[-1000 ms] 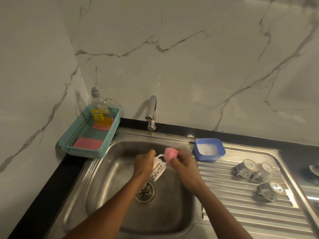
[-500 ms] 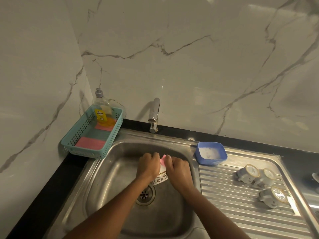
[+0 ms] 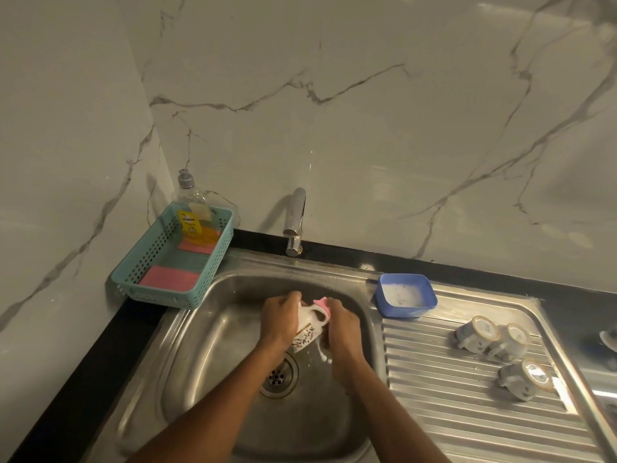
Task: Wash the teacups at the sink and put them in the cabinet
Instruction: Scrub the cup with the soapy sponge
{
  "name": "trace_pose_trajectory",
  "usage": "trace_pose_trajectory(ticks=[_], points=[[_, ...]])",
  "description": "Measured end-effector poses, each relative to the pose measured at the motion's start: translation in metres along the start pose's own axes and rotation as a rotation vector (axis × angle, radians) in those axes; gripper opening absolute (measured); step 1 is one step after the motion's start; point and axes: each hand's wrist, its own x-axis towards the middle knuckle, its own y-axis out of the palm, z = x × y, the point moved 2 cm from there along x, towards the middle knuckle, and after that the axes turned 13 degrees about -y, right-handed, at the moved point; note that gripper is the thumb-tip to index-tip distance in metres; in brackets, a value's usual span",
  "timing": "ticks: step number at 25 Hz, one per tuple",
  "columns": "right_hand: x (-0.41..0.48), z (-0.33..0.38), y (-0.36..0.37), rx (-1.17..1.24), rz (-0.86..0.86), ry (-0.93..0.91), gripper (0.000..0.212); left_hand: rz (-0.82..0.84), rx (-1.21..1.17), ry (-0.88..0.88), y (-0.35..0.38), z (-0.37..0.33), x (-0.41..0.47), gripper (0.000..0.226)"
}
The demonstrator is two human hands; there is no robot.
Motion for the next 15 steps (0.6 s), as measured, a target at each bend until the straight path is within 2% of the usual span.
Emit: trace_pose_trajectory(ticks=[2, 4, 7, 8, 10, 11, 13, 14, 15], points=[[-0.018, -0.009, 0.008, 0.185, 0.086, 0.023, 0.034, -0.032, -0.116, -0.012, -0.005, 0.0, 0.002, 0.032], [-0.034, -0.011, 0.011, 0.263, 0.104, -0.035, 0.033, -0.082, -0.179, -0.064, -0.007, 0.001, 0.0, 0.041], [-0.022, -0.01, 0.011, 0.049, 0.054, -0.257, 0.029, -0.173, -0.281, -0.279, -0.005, 0.021, 0.001, 0.075], [-0.02, -0.012, 0.012, -0.034, 0.067, -0.334, 0.03, -0.125, -0.409, -0.359, -0.005, 0.03, 0.006, 0.087], [-0.022, -0.014, 0.017, -0.217, 0.125, -0.471, 0.032, 0.047, -0.515, -0.51, 0.0, 0.052, 0.029, 0.108], [-0.024, -0.019, 0.019, -0.294, 0.16, -0.503, 0.032, 0.118, -0.544, -0.523, 0.001, 0.053, 0.03, 0.101], [-0.021, -0.017, 0.022, -0.363, 0.223, -0.462, 0.032, 0.122, -0.55, -0.389, 0.002, 0.039, 0.012, 0.049], [-0.014, -0.013, 0.022, -0.372, 0.223, -0.366, 0.031, 0.098, -0.515, -0.3, 0.002, 0.028, 0.002, 0.03], [-0.005, -0.008, 0.023, -0.35, 0.196, -0.247, 0.031, 0.059, -0.428, -0.219, 0.004, 0.023, -0.003, 0.025]])
